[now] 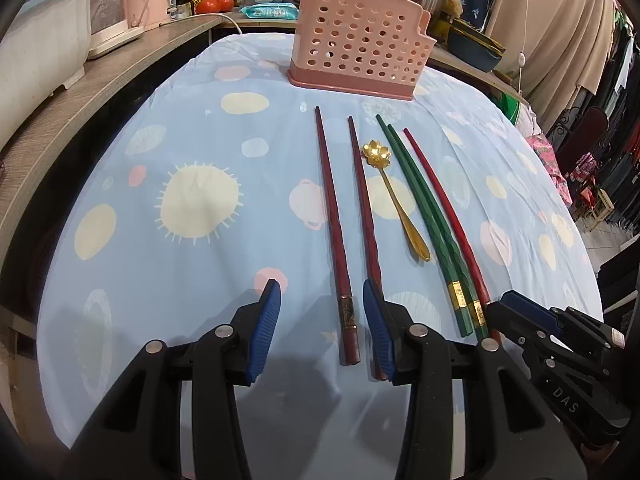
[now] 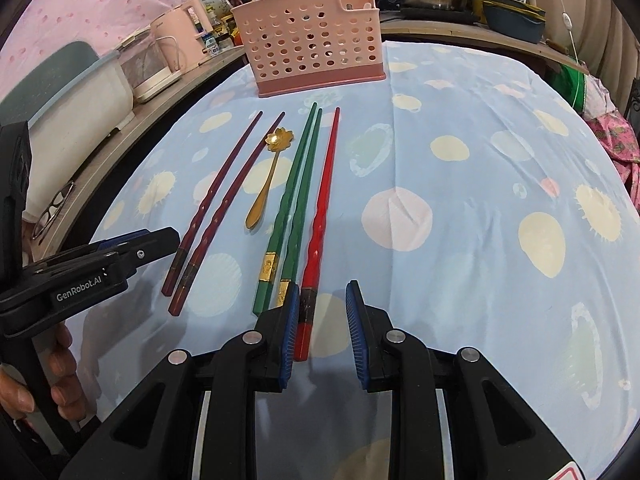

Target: Organize utensils

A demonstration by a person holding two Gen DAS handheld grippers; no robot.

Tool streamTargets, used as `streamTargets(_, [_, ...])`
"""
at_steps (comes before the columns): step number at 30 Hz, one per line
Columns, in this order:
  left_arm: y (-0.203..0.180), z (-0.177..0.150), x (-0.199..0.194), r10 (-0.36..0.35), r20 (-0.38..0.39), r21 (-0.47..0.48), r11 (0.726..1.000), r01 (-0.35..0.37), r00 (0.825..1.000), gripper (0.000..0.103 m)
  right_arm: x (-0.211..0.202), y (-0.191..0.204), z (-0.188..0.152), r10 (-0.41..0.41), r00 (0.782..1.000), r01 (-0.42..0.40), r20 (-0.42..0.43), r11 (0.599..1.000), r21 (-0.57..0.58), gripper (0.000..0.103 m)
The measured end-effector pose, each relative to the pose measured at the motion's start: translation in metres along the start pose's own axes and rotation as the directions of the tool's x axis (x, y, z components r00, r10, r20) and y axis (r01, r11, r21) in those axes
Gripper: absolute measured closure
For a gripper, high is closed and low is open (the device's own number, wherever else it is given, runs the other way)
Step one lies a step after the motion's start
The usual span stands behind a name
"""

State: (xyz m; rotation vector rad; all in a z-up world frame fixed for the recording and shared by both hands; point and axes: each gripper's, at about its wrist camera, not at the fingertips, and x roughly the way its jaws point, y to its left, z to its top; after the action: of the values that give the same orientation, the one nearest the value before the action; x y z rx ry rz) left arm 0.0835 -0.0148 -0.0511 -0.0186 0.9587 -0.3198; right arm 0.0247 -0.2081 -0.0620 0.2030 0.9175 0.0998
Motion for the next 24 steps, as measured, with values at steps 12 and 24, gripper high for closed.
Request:
streamTargets(12, [0.000,-0.010,0.002,0.012,-0.019,0.013,1.000,-0.011,1.000,0.062,0.001,-0.002,-0.003,0.000,1.000,0.000,-0.004,1.000,0.006,0.080])
streamTargets(24, [-0.004,-0.015,0.002,0.030,-0.020,0.040,0.999,-0.029,0.999,0.063,0.000,-0.003,-0.003,-0.001,1.000,0.001,-0.004,1.000,0.007,0.083])
